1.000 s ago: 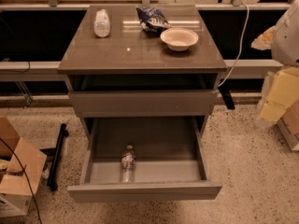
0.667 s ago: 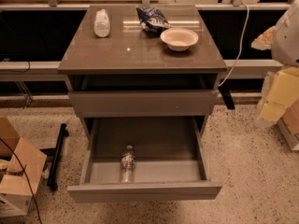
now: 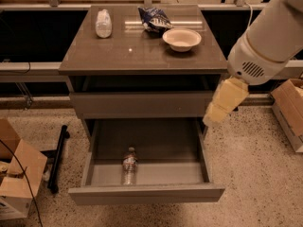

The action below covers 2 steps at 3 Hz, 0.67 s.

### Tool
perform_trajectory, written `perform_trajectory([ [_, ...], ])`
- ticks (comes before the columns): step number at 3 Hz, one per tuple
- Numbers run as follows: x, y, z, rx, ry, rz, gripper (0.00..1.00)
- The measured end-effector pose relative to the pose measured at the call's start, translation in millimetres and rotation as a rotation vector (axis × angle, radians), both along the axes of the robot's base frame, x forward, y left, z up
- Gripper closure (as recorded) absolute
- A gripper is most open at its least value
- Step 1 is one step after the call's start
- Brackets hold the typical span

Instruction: Pick water bottle from middle drawer and place on counter

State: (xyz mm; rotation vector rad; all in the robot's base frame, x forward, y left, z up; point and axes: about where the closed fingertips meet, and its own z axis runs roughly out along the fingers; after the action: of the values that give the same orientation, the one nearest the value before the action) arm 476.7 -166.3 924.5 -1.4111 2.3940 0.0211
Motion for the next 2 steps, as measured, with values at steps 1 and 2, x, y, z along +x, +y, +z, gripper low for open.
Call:
perform_trajectory([
  [1,1,1,-1,0.030,0.013,-0.086,0.00],
  [2,9,8,-24,0.034,0.059,-0.155,0.00],
])
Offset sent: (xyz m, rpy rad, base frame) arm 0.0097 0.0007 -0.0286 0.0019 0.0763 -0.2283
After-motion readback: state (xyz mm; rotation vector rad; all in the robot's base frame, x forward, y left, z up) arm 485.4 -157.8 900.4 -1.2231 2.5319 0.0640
